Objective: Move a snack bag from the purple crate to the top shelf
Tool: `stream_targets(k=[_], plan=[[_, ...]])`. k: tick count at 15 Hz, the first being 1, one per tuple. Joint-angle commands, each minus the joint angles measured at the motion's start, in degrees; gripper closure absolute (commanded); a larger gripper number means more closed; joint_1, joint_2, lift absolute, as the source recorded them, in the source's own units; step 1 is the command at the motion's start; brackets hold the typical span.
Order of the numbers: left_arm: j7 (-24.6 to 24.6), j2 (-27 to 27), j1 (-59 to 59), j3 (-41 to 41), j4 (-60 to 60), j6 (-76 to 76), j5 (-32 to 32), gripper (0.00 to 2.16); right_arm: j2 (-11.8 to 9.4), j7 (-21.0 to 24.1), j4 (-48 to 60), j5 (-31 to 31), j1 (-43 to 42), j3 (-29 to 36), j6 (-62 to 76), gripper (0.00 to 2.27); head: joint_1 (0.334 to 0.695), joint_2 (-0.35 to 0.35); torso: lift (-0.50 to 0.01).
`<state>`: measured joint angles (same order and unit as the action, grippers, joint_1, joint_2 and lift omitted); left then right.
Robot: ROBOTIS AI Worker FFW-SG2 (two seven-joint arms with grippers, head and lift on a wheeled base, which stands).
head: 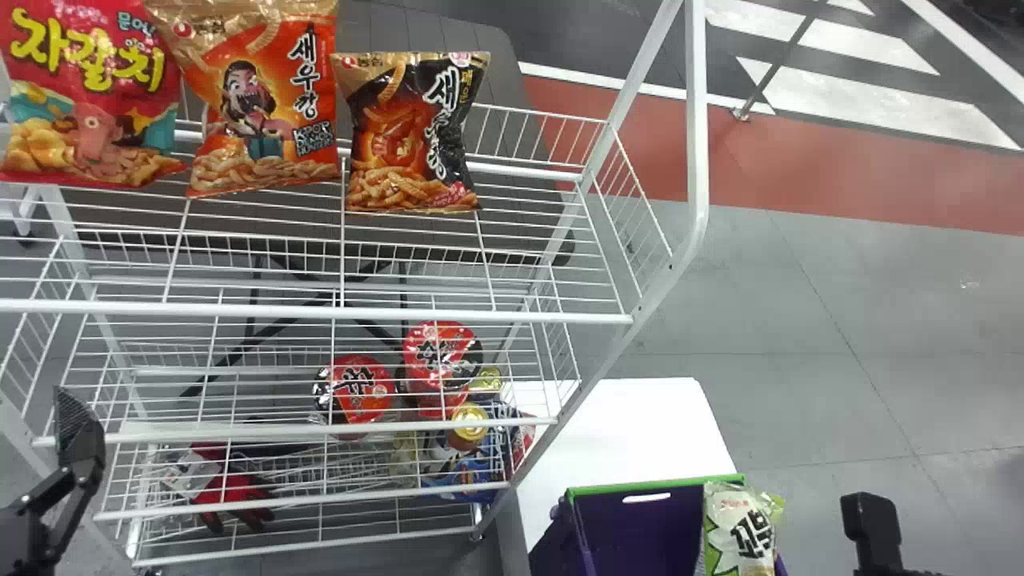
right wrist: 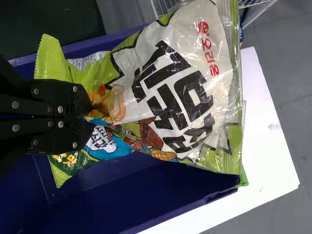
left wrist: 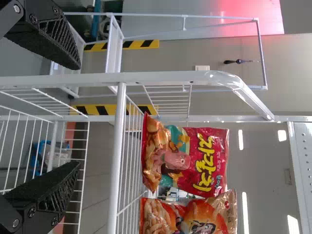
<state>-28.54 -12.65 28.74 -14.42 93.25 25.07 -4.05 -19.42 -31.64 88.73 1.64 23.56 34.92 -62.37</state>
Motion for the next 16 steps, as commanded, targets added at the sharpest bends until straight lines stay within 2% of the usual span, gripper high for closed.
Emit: stream_targets(k=[1,16], plan=[[0.06,-0.09,0.00,0.00,0.00,-0.25,-0.08,0.12,0.09,0.00,-0.14,0.03,-0.01,-0.02,0.01,1.90,0.695,-0.350,-0.052],[-0.03,-0.62,0.53,-0.09,0.62,-0.08,-0.08,0.12,0.79,-0.62,1.00,0.03,0.17,0.42,-1.05,1.90,0.695,-0.350,0.008]])
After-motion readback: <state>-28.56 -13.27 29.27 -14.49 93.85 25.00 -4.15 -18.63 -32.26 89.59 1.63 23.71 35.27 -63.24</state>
